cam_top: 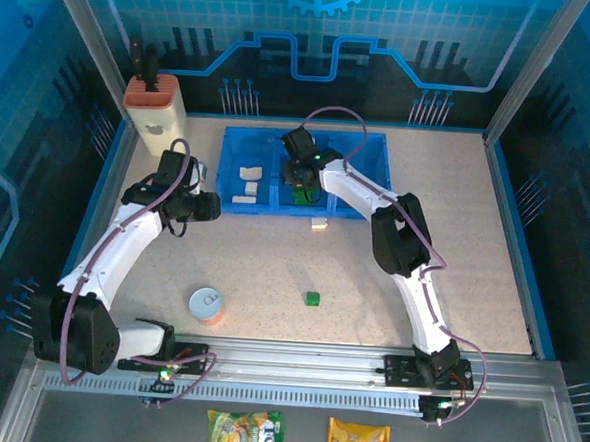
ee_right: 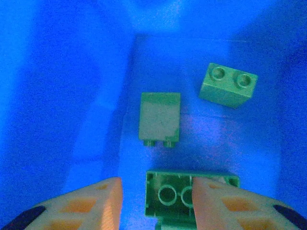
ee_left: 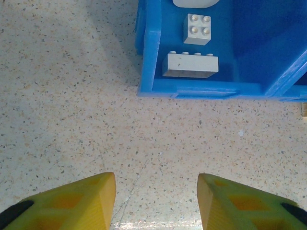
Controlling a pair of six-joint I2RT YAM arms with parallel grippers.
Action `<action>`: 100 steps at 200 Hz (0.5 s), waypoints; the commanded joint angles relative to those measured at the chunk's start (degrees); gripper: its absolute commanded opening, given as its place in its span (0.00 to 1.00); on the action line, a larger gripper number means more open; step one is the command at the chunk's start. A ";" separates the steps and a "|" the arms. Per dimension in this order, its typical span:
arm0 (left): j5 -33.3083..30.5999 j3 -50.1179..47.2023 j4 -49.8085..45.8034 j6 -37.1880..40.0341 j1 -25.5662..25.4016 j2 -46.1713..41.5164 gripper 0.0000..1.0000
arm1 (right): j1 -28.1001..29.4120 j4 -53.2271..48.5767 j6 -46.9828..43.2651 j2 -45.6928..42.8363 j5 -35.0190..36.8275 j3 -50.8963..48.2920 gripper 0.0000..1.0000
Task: Sort the legos into containers by color
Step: Place the lego in the container, then pick up the lego from the center of the table.
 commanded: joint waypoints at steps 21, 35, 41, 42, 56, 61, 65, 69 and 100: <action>1.23 -0.43 0.77 0.55 0.62 -1.47 0.49 | 2.21 -0.76 0.45 -9.38 2.58 -7.46 0.43; 1.30 -0.40 0.77 0.55 0.66 -1.50 0.49 | 2.86 -0.18 1.11 -11.84 2.90 -11.05 0.43; 1.20 -0.46 0.78 0.55 0.62 -1.47 0.49 | 3.17 0.18 1.40 -12.92 3.15 -12.71 0.43; 1.28 -0.43 0.75 0.55 0.61 -1.47 0.49 | 3.28 0.25 1.46 -13.08 3.15 -12.92 0.43; 1.19 -0.31 0.81 0.52 0.61 -1.47 0.49 | 4.07 1.08 1.76 -15.77 3.87 -16.46 0.43; 1.21 -0.31 0.79 0.55 0.61 -1.46 0.49 | 4.40 1.17 1.83 -16.55 4.23 -17.56 0.43; 1.27 -0.33 0.83 0.51 0.67 -1.47 0.49 | 4.62 1.16 1.85 -17.21 4.56 -18.36 0.42; 1.28 -0.23 0.82 0.55 0.66 -1.47 0.49 | 4.79 1.01 2.01 -17.83 5.00 -19.13 0.42; 1.33 -0.15 0.85 0.53 0.75 -1.47 0.49 | 6.39 1.26 3.94 -23.16 7.32 -26.73 0.41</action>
